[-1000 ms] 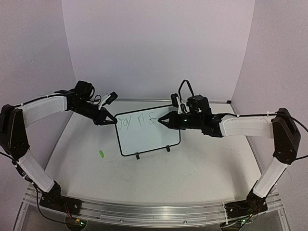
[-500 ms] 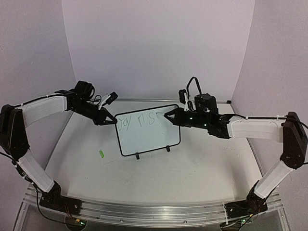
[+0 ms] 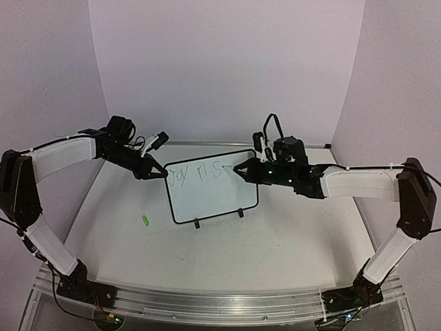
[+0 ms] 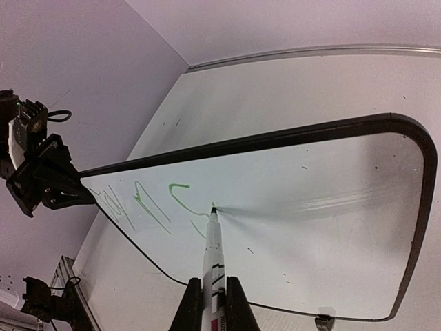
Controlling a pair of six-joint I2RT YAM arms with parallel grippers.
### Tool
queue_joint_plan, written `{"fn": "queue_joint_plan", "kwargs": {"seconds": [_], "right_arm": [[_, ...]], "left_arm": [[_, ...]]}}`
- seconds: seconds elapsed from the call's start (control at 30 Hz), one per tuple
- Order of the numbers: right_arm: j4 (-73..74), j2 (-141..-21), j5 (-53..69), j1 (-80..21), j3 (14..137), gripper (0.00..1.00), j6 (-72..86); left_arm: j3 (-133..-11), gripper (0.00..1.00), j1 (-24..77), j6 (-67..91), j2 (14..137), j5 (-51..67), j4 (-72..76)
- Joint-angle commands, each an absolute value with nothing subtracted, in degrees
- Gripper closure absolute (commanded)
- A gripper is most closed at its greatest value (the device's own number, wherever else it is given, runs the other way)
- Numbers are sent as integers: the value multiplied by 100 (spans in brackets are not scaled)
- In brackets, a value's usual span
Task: Write a sentence on the whiteboard
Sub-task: Write on the whiteboard with the whiteboard marker without the cap.
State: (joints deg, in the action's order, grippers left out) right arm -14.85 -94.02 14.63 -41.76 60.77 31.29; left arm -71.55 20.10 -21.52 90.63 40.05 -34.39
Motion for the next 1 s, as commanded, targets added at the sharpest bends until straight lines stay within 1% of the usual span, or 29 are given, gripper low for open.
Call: {"fn": "queue_joint_plan", "kwargs": {"seconds": [0.0,0.47,0.73,0.97], "right_arm": [[-1470,-9473,1315,-4149,6331,100,3066],[-1354,-9362,1302,-4148,5930,100,3189],[-1318,-9316,1382,-4150,5921,100,3198],[-1389,-8985,1584,-4161,5927,100,3120]], "left_arm": [[-7198,100,2030,-2448,9051,3306,-3397],[-7198,100,2030,-2445,9042,3314,-3401],[-7198,100,2030,-2444,9028,3314,-3401],[-7198,100,2030,-2443,9016,3314,-3400]]}}
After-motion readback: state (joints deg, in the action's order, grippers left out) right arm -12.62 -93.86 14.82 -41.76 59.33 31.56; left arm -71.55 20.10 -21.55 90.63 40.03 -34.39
